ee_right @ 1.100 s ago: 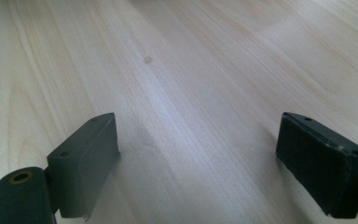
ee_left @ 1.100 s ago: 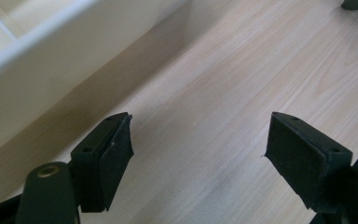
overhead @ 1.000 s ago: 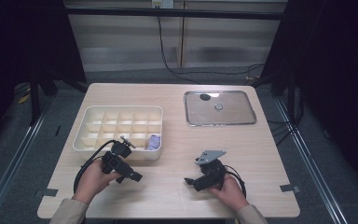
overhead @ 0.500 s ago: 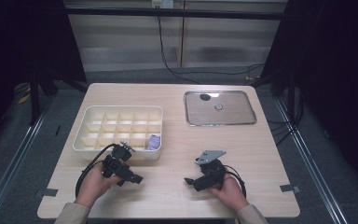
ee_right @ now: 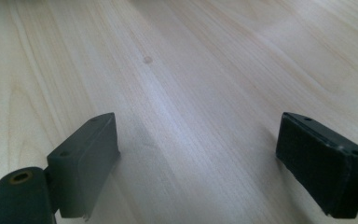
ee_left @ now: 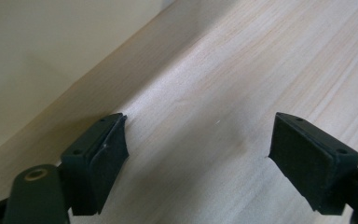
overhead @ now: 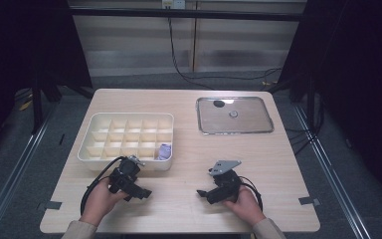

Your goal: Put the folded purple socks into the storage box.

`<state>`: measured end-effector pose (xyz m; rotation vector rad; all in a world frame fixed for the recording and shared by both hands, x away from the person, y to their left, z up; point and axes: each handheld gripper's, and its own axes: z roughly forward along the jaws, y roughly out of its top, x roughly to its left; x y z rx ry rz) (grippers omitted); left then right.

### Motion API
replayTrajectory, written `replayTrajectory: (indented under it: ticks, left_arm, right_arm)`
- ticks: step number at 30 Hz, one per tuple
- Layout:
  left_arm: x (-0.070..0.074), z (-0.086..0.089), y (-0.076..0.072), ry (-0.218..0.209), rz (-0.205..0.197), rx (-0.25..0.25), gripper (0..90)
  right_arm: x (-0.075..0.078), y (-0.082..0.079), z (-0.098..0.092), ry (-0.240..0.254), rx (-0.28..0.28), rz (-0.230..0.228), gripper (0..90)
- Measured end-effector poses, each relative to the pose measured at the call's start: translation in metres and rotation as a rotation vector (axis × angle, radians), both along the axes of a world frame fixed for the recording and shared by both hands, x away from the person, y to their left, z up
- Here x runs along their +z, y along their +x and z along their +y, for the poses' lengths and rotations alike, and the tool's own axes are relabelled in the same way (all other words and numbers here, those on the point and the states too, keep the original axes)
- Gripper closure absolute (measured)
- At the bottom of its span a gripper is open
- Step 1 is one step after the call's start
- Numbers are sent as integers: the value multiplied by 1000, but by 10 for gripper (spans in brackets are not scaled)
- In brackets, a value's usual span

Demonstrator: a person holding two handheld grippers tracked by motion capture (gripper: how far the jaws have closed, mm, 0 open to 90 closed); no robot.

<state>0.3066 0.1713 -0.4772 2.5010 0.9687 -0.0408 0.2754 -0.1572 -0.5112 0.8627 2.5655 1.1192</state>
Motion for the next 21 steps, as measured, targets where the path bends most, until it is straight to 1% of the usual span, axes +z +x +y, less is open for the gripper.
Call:
replayTrajectory:
  ticks: [3, 7, 8, 12, 14, 15, 16, 18, 20, 21]
  left_arm:
    - [-1, 0, -2, 8, -22, -12, 170]
    - [-2, 1, -5, 1, -54, -18, 160]
    - [-3, 1, -6, 0, -55, -14, 160]
    - [-4, 1, -9, 7, -91, -34, 157]
    - [-5, 1, -11, 5, -103, -28, 157]
    - [-5, 2, -12, 6, -113, -38, 156]
    - [-6, 2, -13, -5, -114, -34, 155]
    - [-7, 4, -14, -13, -128, -39, 155]
    - [-8, 5, -15, -14, -144, -43, 154]
    - [-8, 5, -16, -25, -149, -37, 154]
  right_arm:
    - [0, 0, 0, -3, -1, -1, 122]
    - [0, 0, 0, -3, -1, -1, 122]
    - [0, 0, 0, -1, 0, 0, 122]
    - [0, 0, 0, -3, 0, 0, 122]
    - [0, 0, 0, -1, -1, 0, 122]
    - [0, 0, 0, -3, -2, 0, 122]
    - [0, 0, 0, 0, 0, 0, 122]
    - [0, 0, 0, -3, -1, 0, 122]
    - [0, 0, 0, 0, 0, 0, 122]
    - [0, 0, 0, -4, -1, 0, 122]
